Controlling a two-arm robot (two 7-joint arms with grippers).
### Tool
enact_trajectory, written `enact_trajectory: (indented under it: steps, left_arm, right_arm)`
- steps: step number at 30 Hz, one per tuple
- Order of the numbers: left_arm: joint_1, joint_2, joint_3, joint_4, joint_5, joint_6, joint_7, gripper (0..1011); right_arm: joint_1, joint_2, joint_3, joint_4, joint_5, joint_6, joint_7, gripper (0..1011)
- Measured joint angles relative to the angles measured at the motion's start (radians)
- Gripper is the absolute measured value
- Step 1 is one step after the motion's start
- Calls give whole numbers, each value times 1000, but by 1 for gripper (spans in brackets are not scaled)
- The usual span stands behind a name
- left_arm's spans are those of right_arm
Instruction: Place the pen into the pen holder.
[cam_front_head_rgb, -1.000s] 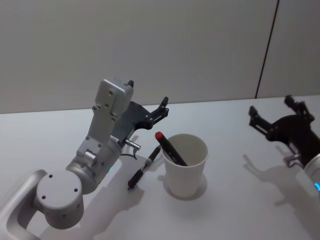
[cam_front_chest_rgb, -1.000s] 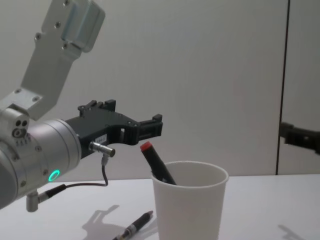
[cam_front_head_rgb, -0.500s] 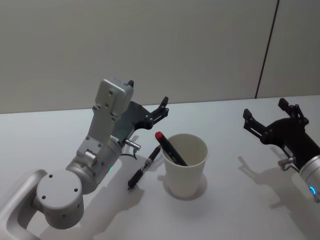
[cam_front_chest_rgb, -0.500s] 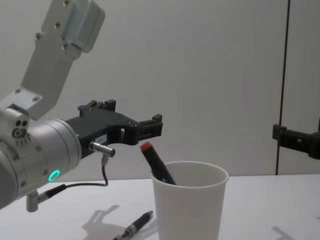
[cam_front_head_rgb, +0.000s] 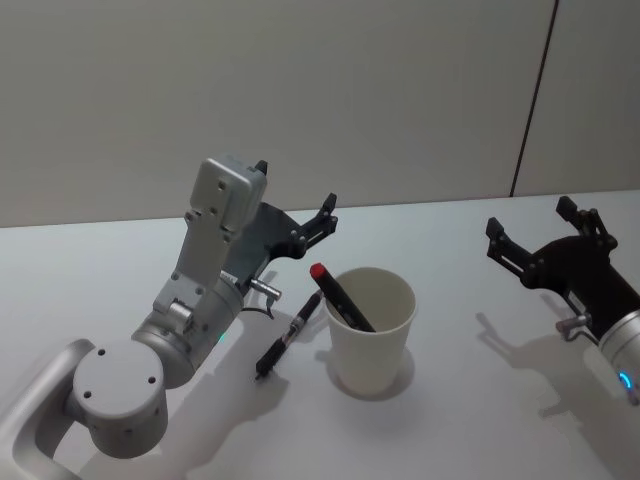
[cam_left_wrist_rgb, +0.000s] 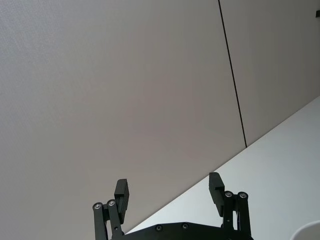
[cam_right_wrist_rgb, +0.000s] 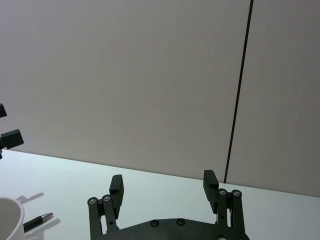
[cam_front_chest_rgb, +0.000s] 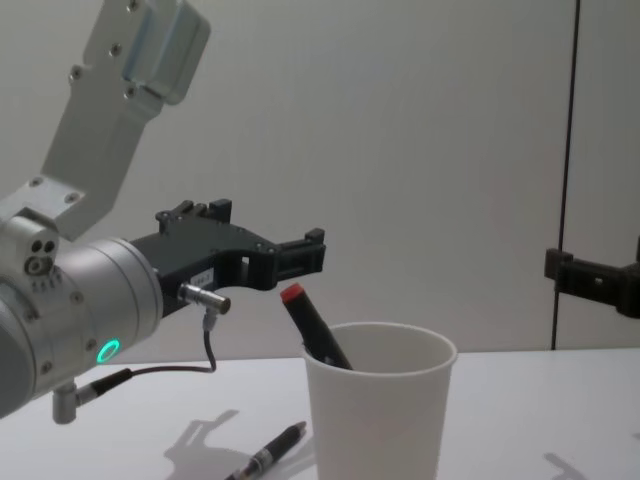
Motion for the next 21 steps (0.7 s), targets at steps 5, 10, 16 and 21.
enact_trajectory:
  steps: [5,10,16,21]
  left_arm:
    - [0,0,0,0,0,0,0,1001]
    - [0,0,0,0,0,0,0,1001]
    - [0,0,0,0,0,0,0,1001]
    - [-1,0,-1,1,0,0,-2,1001]
  right_arm:
    - [0,0,0,0,0,0,0,1002]
    - [0,0,0,0,0,0,0,1001]
    - [0,0,0,0,0,0,0,1002]
    - [0,0,0,0,0,0,0,1002]
